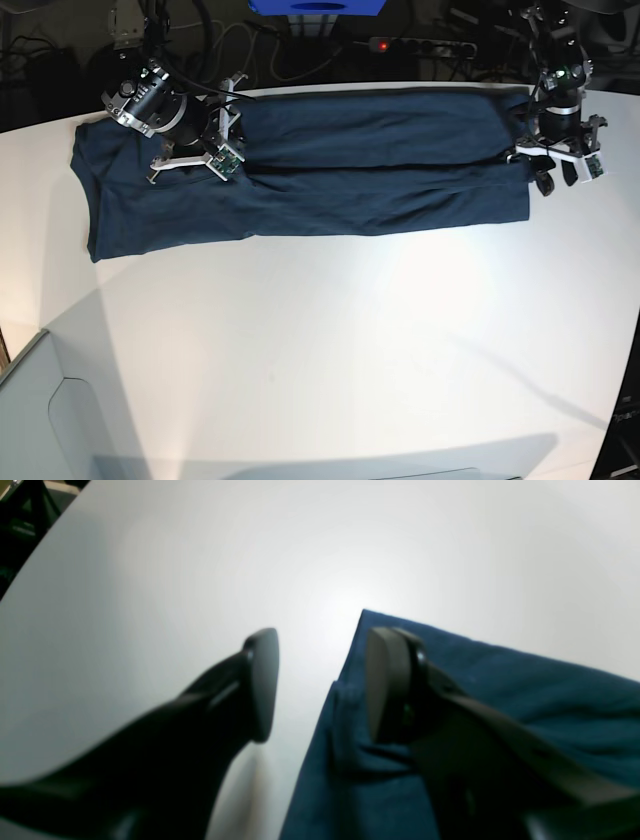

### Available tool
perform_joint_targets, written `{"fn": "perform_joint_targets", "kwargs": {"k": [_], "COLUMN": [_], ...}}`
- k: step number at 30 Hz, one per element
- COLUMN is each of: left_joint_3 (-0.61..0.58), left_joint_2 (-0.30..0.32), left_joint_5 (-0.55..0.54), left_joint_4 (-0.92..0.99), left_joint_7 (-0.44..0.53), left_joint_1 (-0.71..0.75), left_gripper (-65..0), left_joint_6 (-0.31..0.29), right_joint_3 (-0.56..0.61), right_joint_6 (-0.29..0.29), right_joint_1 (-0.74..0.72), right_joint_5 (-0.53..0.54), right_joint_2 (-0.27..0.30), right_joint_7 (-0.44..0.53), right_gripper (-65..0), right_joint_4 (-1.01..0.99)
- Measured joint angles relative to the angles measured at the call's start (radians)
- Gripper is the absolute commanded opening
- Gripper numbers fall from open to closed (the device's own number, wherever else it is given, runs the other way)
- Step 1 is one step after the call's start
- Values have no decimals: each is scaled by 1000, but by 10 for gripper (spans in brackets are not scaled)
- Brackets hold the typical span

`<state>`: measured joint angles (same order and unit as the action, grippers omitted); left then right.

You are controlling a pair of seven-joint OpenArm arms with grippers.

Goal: Fold the T-shirt properly
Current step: 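Move the right gripper inward and grasp the strip's end near it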

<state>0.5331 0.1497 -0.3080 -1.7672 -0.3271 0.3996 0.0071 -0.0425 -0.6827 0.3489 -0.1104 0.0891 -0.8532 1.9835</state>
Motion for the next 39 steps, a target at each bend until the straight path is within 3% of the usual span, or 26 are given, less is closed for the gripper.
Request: {"fn": "perform_joint_targets", "kwargs": {"k": [3, 8, 15, 18, 24, 27, 39], "left_joint_3": [0, 0, 0, 0, -6, -6, -4], "left_joint_2": [0, 0, 0, 0, 0, 0, 0], "left_joint_5": [0, 1, 1, -2, -2, -2, 0], "left_joint_4": [0, 0, -4, -4, -4, -4, -1], "left_joint_7": [1, 0, 0, 2, -3, -3, -3], "left_joint_1": [0, 0, 2, 2, 2, 2, -6], "left_gripper": [-377, -377, -377, -377, -377, -377, -376], "left_joint_6": [0, 0, 0, 0, 0, 0, 0], "right_joint_3": [-19, -134, -236, -236, -231, -200, -152], "right_joint_6": [0, 0, 0, 0, 0, 0, 0], "right_joint_1": [3, 0, -102, -121, -108, -95, 24], "right_joint_5": [3, 8, 2, 1, 5, 2, -2], "right_joint_2": [5, -11, -45, -45, -55, -63, -64], "right_joint_7": [-3, 6, 22, 21, 24, 22, 24], "right_gripper": [-292, -293, -296, -344, -546, -615, -645], "right_joint_4": [28, 111, 16, -50, -132, -183, -56]}}
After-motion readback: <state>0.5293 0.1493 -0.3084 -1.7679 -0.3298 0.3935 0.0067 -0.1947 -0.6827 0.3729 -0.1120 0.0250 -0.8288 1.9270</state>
